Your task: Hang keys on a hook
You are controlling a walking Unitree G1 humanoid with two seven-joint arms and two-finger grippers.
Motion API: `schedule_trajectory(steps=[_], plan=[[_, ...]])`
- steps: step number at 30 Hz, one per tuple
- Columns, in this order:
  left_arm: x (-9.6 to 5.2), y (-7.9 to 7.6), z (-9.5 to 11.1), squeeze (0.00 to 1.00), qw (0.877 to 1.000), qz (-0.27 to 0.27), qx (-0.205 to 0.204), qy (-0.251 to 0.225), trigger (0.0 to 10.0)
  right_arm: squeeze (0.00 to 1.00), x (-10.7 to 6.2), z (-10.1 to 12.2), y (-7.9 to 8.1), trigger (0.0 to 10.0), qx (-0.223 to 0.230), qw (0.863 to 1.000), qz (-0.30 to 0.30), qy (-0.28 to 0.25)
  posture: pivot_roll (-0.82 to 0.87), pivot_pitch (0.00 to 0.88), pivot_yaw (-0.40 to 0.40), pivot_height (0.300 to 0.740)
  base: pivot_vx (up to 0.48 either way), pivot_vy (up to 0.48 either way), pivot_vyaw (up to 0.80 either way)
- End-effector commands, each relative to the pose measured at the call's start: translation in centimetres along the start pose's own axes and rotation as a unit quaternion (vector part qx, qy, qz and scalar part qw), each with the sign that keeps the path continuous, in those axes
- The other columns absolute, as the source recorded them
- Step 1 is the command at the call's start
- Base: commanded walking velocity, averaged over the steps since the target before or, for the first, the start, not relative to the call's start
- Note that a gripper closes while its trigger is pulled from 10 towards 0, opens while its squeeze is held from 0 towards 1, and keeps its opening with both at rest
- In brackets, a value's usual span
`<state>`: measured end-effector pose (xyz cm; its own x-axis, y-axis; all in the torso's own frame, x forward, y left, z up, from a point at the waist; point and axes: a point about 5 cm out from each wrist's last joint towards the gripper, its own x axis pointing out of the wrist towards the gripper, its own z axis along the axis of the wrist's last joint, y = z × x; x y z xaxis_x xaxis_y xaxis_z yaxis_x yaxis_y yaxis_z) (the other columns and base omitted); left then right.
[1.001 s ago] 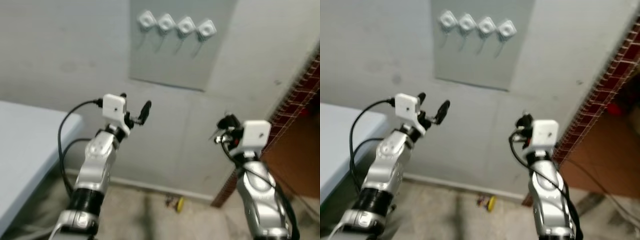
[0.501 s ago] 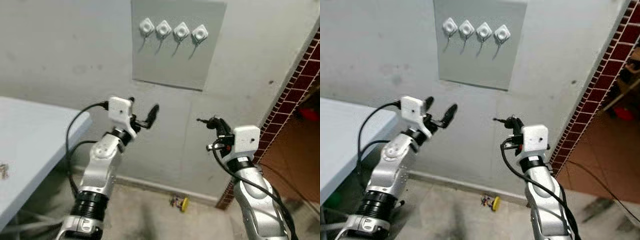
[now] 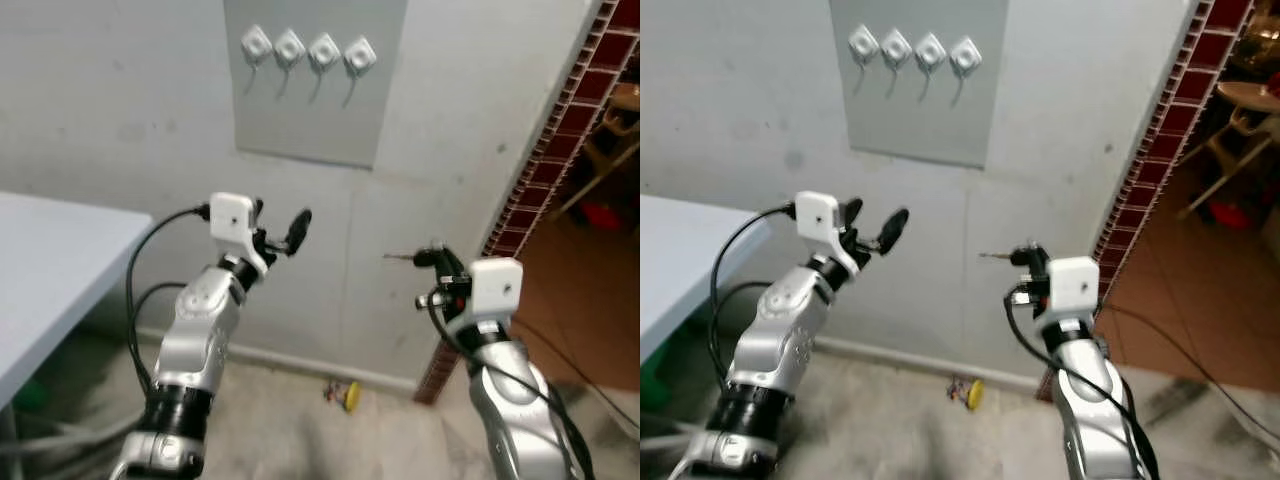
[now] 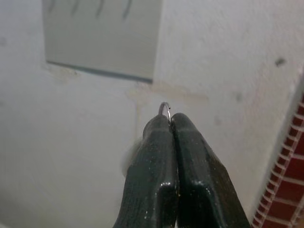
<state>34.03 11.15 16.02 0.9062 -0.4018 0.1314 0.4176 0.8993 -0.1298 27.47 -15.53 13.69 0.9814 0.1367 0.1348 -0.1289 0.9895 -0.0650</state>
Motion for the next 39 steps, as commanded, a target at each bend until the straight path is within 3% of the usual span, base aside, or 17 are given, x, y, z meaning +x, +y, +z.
schedule_trajectory(steps=[1,17,24,39], plan=[[0.03,0.38,0.47,0.0,1.0,0.008,0.0,-0.003,10.0,0.0,0.24,0.7,0.1,10.0,0.004,1.0,0.005,-0.011,-0.1,0.0,-0.055,0.74,0.0,0.0,0.0],[-0.14,0.15,0.25,0.0,1.0,0.014,0.004,0.006,10.0,0.0,-0.18,0.52,0.22,10.0,0.004,1.0,0.009,-0.005,-0.1,0.0,-0.058,0.74,0.0,0.0,0.0],[-0.05,0.42,0.43,0.0,1.0,0.019,-0.019,0.001,10.0,0.0,-0.27,0.49,0.27,10.0,0.004,1.0,0.01,-0.003,-0.1,0.0,-0.058,0.74,0.0,0.0,0.0],[0.07,0.51,0.44,0.0,0.999,0.022,-0.025,0.003,10.0,0.0,-0.26,0.46,0.33,10.0,0.006,1.0,0.011,-0.001,-0.1,0.0,-0.059,0.74,0.0,0.4,0.0]])
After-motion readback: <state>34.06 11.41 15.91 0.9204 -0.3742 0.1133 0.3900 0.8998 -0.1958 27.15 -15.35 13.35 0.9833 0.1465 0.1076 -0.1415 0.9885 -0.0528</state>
